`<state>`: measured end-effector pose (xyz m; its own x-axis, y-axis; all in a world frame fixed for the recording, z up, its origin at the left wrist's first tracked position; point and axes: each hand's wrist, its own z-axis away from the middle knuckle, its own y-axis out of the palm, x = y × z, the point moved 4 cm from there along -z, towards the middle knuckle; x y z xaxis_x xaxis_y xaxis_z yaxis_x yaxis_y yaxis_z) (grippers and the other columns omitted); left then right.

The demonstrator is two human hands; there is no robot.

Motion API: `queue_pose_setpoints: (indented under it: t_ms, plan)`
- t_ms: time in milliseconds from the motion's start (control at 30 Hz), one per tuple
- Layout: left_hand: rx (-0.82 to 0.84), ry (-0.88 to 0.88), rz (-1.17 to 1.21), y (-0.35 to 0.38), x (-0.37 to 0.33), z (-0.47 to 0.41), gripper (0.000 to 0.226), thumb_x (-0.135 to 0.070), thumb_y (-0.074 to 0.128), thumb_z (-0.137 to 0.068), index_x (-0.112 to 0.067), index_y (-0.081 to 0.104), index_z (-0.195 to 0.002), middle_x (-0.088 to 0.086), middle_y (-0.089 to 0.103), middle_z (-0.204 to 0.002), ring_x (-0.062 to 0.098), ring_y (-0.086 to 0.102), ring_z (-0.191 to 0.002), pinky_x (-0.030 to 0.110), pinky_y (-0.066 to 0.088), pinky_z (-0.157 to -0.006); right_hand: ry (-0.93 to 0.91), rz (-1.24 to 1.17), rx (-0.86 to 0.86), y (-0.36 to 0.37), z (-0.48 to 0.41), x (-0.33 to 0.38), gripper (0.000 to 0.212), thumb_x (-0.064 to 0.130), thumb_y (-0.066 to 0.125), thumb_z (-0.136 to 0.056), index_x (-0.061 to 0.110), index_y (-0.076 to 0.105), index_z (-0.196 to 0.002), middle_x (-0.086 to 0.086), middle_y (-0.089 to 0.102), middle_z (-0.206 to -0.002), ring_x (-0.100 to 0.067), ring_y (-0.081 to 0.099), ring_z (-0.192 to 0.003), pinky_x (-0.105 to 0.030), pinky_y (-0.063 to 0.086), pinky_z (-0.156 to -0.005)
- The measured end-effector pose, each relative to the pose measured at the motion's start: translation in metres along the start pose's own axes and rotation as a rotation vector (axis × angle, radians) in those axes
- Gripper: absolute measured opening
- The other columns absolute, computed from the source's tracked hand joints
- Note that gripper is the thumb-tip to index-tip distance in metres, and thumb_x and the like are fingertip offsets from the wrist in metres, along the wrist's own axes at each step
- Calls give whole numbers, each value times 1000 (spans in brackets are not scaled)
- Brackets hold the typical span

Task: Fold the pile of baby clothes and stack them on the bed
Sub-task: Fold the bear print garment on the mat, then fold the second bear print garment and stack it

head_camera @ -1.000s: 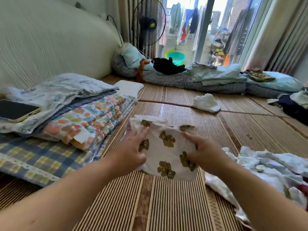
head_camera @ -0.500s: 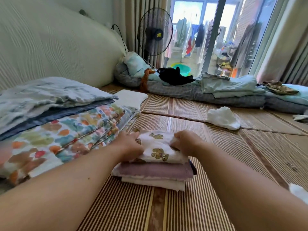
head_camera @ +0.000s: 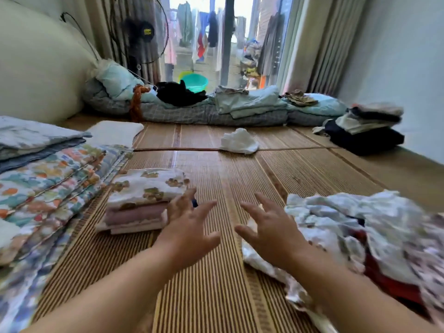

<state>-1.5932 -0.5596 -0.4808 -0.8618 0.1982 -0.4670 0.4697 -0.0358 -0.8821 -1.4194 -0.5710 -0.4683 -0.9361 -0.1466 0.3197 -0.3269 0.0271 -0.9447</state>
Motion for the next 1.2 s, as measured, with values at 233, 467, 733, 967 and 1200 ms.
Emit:
queue_pose_setpoints:
  t_ms: [233, 467, 733, 967, 1200]
  plan:
    - [198, 221, -59, 84, -131, 59, 71, -55, 59, -80, -48, 26, -143, -14, -2, -158, 19, -10, -145, 50, 3, -117, 412, -242, -118, -30, 144, -116, 50, 48, 57, -86, 36, 48, -134, 4, 29, -153, -18, 30, -139, -38, 31, -112]
    - [199, 217, -233, 135, -167, 46, 68, -41, 69, -79, -44, 37, -139, -3, 30, -150, 24, 29, -138, 42, 30, -112, 410, -347, -7, -33, 145, -156, 48, 45, 59, -77, 33, 58, -123, 4, 48, -137, -18, 43, -129, -49, 37, -106]
    - [184, 162, 98, 103, -184, 23, 22, -30, 47, -89, -17, 61, -78, 1, 60, -76, 21, 55, -71, 30, 42, -63, 352, -345, 108, -22, 134, -192, 78, 40, 71, -64, 40, 44, -138, 7, 51, -135, -20, 51, -122, -47, 42, -101]
    - [215, 136, 538, 16, -219, 44, 20, -25, 54, -96, -11, 62, -84, 6, 63, -76, 18, 58, -67, 34, 48, -64, 272, -733, -269, -60, 133, -164, 28, 33, 53, -94, 29, 69, -72, 10, 71, -82, -13, 63, -79, -31, 49, -70]
    - [-68, 141, -150, -98, -184, 85, 7, -30, 66, -85, -27, 64, -79, -6, 62, -67, 8, 59, -61, 21, 40, -51, 222, -940, -581, -125, 158, -112, 25, 25, 44, -99, 10, 56, -82, -2, 52, -70, -17, 49, -65, -30, 37, -58]
